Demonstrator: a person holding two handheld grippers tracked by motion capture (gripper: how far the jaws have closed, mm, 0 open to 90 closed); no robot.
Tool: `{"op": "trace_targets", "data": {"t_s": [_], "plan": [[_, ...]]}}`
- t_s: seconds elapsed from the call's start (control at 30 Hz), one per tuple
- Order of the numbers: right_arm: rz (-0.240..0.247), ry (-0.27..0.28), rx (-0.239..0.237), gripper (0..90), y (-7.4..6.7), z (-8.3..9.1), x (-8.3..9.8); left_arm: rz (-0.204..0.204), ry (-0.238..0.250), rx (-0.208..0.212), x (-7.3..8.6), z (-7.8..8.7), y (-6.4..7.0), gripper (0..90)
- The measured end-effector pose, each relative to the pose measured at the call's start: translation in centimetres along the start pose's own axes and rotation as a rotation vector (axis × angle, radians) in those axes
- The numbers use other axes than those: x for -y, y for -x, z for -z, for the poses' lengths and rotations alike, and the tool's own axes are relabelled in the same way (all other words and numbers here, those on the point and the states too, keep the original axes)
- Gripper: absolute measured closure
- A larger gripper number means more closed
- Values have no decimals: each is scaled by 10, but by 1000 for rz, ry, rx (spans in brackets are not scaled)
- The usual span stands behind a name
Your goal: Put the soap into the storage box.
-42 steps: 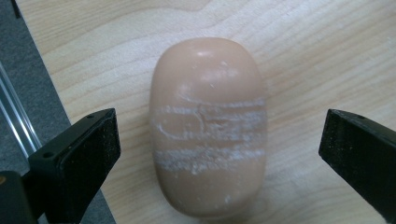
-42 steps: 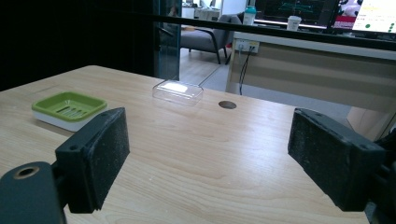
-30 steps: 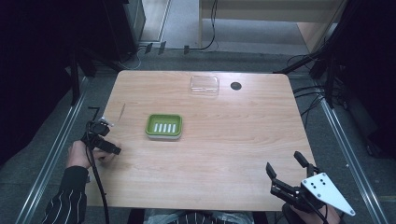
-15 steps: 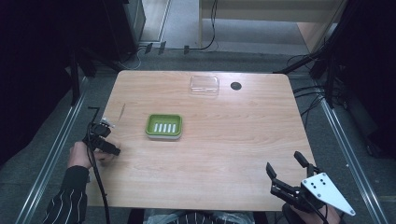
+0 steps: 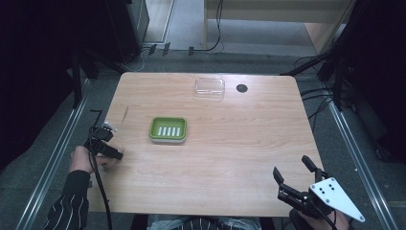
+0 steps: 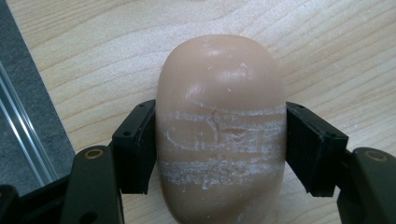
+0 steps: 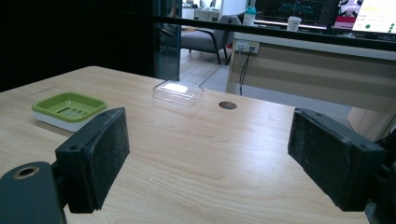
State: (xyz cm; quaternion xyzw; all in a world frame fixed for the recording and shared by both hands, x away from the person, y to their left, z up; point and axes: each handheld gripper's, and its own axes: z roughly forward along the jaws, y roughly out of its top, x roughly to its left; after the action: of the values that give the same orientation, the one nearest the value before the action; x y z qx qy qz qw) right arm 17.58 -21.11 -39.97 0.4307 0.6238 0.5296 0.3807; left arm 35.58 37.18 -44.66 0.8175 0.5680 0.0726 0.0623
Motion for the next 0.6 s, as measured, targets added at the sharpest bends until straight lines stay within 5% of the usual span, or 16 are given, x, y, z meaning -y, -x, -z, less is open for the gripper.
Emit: {"op": "trace_targets", "data": {"t_s": [0.6], "plan": [[1, 1, 0, 132, 0, 0, 0, -74, 1, -2, -3, 13, 12, 336]]}}
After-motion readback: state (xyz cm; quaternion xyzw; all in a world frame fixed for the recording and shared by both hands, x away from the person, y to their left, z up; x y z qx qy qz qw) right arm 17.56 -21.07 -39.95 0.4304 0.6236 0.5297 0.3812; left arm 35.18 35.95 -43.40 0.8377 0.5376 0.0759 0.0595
